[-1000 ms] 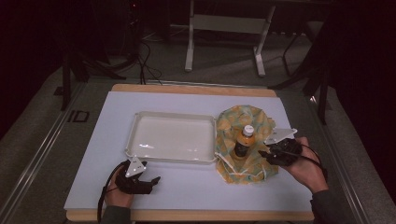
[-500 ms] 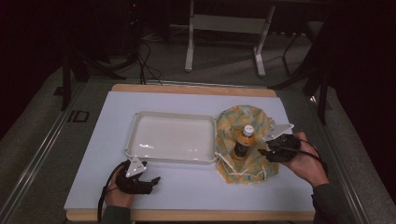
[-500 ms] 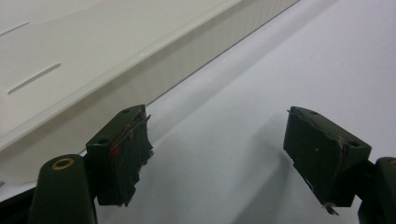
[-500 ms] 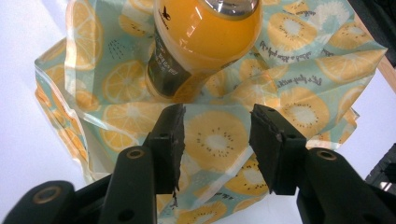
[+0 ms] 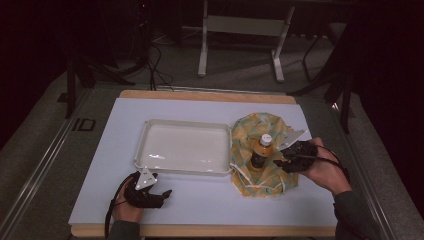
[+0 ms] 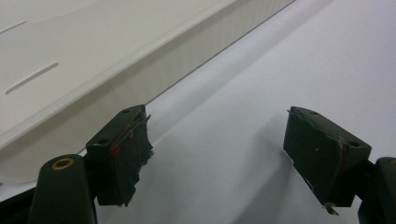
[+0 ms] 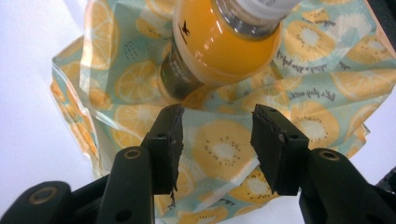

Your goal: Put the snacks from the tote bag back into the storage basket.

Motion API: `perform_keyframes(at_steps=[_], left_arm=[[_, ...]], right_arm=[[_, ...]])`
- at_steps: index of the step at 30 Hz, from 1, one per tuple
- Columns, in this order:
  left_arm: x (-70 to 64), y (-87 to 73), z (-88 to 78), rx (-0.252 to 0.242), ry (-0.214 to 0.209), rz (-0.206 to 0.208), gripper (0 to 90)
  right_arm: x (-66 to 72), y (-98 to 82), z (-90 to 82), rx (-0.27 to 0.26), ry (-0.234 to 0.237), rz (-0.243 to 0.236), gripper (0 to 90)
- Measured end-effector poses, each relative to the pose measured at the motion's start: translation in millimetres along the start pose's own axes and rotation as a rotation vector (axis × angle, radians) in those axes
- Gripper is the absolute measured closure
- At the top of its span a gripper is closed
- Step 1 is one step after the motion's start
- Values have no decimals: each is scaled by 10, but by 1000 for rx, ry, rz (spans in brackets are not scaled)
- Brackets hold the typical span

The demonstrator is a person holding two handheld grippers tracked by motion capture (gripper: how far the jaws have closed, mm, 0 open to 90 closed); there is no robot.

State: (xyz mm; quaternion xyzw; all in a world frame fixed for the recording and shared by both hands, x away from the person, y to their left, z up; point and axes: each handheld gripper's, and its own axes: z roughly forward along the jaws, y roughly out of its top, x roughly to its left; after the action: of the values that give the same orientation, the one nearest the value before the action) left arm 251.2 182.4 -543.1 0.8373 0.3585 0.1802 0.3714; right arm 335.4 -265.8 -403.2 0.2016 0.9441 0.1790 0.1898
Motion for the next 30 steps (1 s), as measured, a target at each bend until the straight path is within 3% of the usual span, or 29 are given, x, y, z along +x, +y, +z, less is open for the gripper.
perform_keyframes(at_steps=[30], left_arm=[[-3, 4, 7, 9, -2, 4, 226]], right_arm=[[-99, 330, -32, 102, 29, -91, 488]])
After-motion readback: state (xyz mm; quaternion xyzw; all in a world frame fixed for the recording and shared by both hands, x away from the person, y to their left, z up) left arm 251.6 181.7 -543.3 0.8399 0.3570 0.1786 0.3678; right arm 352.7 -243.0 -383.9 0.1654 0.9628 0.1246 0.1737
